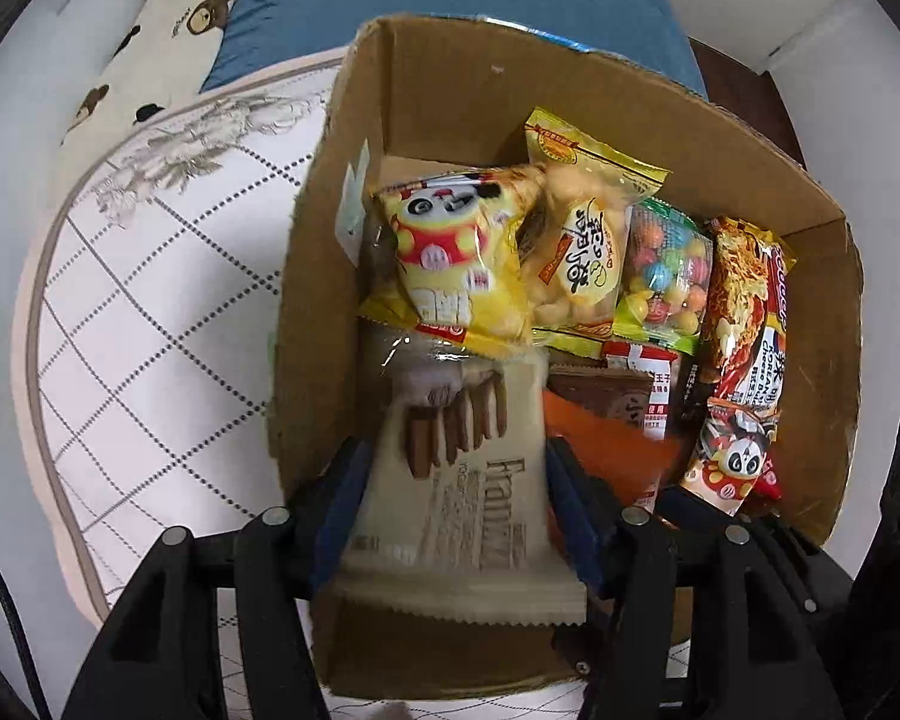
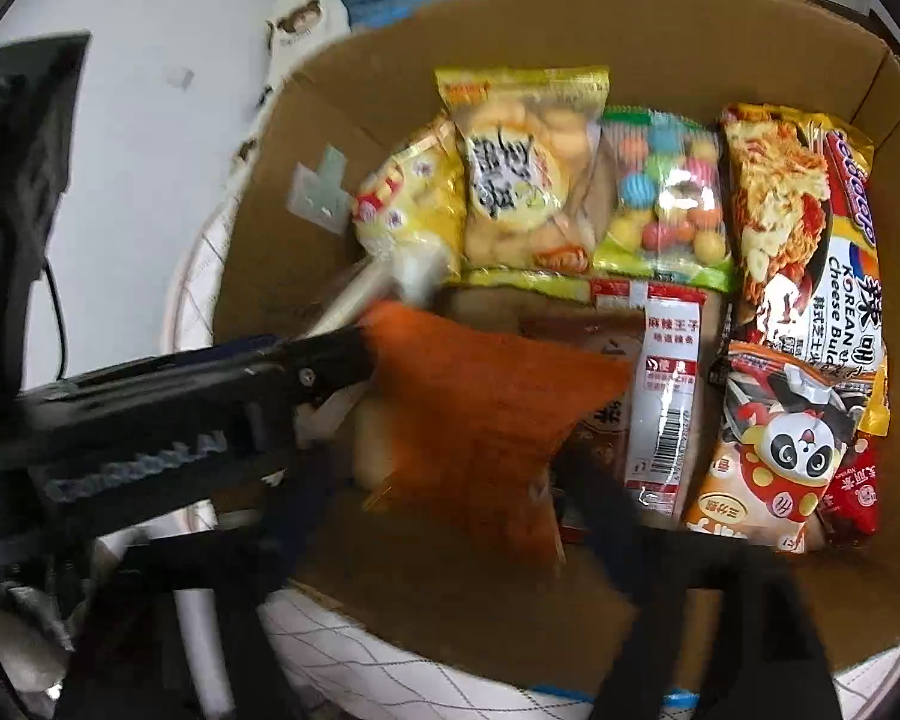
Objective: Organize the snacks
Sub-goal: 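Carry both packets into the box and open both tools, then grasp the white bread bag with the left tool while the right tool grasps the egg-yolk snack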
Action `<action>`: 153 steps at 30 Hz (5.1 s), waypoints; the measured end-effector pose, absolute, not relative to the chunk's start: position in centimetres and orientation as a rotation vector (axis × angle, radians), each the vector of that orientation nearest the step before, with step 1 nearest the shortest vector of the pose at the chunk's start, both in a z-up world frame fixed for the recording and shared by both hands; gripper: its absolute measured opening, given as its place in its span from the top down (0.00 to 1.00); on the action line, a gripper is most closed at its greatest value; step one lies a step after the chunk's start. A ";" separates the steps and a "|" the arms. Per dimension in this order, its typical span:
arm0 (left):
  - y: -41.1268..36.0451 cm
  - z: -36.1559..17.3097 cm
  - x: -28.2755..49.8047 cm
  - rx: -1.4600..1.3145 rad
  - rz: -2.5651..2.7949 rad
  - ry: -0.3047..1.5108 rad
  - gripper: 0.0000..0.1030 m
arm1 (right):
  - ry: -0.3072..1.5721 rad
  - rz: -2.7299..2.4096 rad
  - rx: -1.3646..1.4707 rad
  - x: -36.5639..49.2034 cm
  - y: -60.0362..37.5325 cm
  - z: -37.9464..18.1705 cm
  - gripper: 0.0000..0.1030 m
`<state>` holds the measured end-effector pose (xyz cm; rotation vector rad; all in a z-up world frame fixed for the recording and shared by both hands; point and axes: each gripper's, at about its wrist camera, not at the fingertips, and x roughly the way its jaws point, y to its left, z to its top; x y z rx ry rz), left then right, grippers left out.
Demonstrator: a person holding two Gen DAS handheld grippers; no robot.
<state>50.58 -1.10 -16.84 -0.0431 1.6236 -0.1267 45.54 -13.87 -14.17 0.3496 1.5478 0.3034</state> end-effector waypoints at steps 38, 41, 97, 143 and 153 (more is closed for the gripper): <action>-3.2 -6.6 40.3 0.013 -0.123 1.167 0.34 | 1.188 -0.016 0.091 36.4 -22.5 -2.3 0.05; -3.2 -4.9 38.5 0.005 -0.131 1.117 0.34 | 1.127 -0.026 0.067 34.7 -22.5 -0.1 0.05; 7.7 -20.9 30.8 -0.436 0.072 1.577 0.34 | 1.508 0.335 0.313 28.0 -10.0 -21.3 0.61; -0.3 -26.0 31.7 0.151 -0.323 1.639 0.53 | 1.462 0.155 0.289 26.1 -17.0 -17.6 0.29; 12.2 -25.9 30.5 -0.323 -0.040 1.631 0.55 | 1.386 0.237 0.210 29.9 -11.8 -18.0 0.29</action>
